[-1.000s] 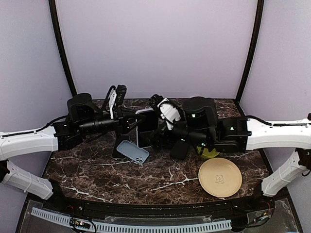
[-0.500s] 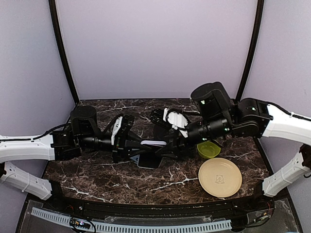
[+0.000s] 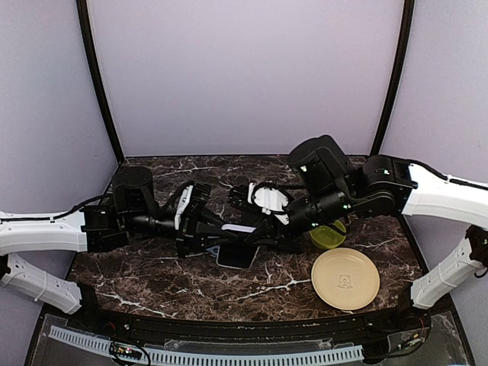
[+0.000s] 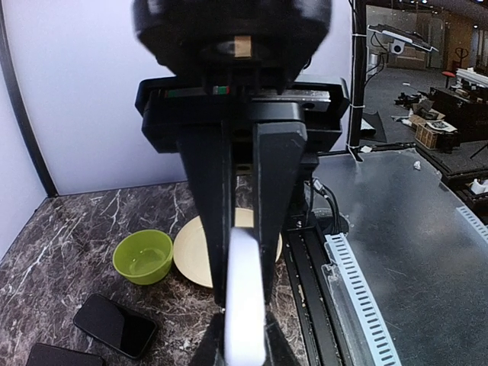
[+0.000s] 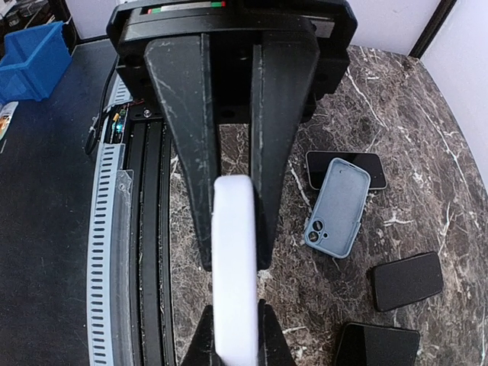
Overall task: Put the phone into the phone case
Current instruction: Press the top right corner of the phone case, then pass from the left arm to the right, then pass from the right arm to the left
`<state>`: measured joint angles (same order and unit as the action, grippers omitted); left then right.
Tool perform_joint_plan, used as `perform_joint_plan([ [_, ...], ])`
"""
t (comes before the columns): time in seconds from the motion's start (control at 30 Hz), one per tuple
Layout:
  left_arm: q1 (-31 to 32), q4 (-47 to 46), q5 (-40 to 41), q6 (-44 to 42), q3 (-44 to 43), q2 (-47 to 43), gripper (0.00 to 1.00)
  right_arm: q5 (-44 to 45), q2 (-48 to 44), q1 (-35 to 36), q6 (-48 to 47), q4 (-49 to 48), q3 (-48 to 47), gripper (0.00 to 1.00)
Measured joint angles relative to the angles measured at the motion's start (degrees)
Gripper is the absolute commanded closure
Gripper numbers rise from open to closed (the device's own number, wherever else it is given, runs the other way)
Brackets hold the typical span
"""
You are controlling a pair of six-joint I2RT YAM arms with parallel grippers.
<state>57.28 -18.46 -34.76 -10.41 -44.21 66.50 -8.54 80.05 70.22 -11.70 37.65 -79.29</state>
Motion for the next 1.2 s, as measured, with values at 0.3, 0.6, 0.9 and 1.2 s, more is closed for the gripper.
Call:
perform_joint_plan([
  [0.3, 0.11, -1.46, -0.13, 0.13, -0.02, -0.02, 0.59, 0.39, -0.85, 0.22, 0.00, 0.09, 0.00, 1.00],
  [0.6, 0.22, -2.49, 2.34, 0.13, -0.07, -0.15, 0.87, -2.27, -6.71, 0.11, 0.02, -1.90, 0.02, 1.00],
  [0.9, 0.63, -2.45, 2.51, 0.85, -0.11, -0.33, 1.00, -1.92, -8.37, -0.09, 0.31, -4.00, 0.98, 0.44],
  [1.2, 0.50, -10.86, 6.86, 11.08, 1.92, -1.11, 1.00, -4.35, -13.49, -3.21, 5.75, -23.02, 15.91, 0.51],
])
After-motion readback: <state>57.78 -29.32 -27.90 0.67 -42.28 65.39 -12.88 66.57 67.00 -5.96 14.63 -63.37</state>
